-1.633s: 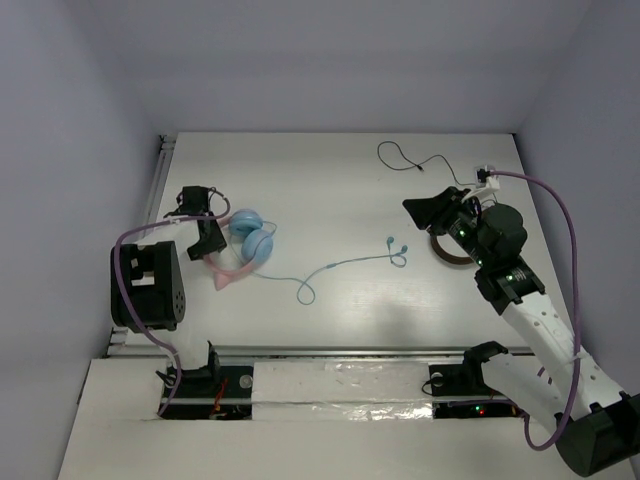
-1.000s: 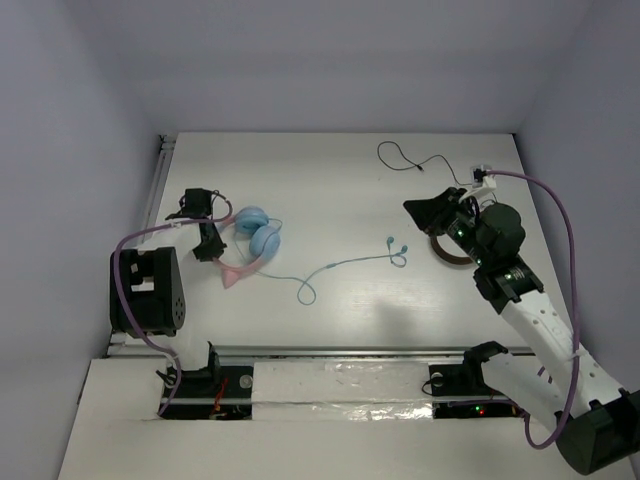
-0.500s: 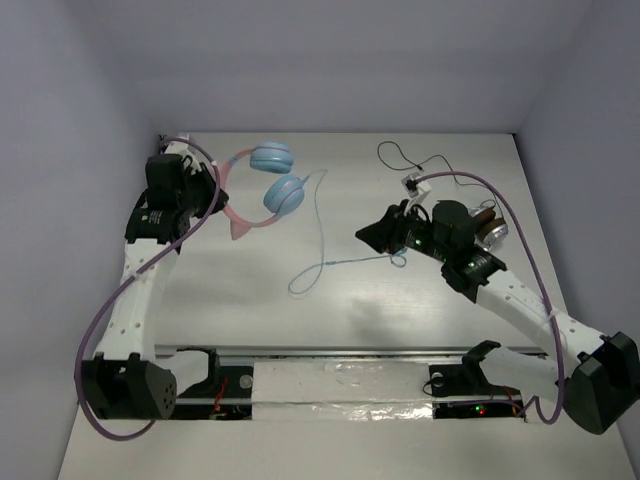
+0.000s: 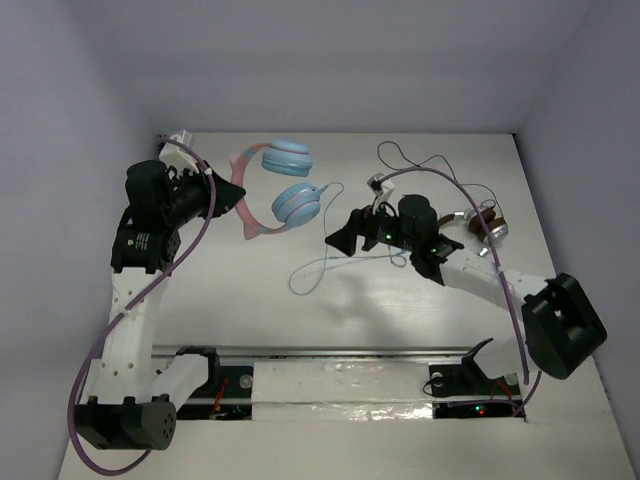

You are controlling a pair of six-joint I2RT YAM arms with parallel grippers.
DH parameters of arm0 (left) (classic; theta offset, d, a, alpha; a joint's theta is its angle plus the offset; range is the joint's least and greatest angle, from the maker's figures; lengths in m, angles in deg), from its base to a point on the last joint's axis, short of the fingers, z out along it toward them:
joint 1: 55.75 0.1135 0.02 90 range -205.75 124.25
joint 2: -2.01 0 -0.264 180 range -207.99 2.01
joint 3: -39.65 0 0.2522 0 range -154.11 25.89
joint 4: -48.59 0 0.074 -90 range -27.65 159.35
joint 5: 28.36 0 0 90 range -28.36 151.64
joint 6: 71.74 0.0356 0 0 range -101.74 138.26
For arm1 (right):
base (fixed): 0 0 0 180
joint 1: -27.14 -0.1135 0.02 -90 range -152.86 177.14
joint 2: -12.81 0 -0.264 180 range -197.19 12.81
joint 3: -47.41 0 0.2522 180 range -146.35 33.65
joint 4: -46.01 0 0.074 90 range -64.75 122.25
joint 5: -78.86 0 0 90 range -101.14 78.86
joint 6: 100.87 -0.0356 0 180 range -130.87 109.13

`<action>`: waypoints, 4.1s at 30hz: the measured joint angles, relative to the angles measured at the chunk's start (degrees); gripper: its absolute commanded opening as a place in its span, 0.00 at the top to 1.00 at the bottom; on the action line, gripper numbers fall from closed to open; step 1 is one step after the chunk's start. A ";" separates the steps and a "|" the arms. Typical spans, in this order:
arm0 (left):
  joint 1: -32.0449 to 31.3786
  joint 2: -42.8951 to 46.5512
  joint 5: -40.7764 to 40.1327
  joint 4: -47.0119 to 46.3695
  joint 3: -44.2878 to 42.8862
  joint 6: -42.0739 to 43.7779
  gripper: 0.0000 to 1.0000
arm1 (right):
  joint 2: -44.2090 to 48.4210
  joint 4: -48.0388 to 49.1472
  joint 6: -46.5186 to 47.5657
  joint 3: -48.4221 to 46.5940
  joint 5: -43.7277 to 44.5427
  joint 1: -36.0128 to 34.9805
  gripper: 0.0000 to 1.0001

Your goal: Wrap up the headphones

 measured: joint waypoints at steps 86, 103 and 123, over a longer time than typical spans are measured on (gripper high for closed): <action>-34.53 -3.93 -1.77 -9.79 22.36 0.28 1.00 | -30.88 -47.98 22.32 -67.12 47.54 -14.91 1.00; -34.88 11.65 -7.78 -25.68 27.26 -5.90 1.00 | -9.60 -35.43 15.30 -35.01 27.56 -6.32 1.00; -35.30 11.85 -19.43 -23.43 19.06 -11.58 1.00 | 3.58 -7.41 10.23 -9.40 6.43 -5.16 1.00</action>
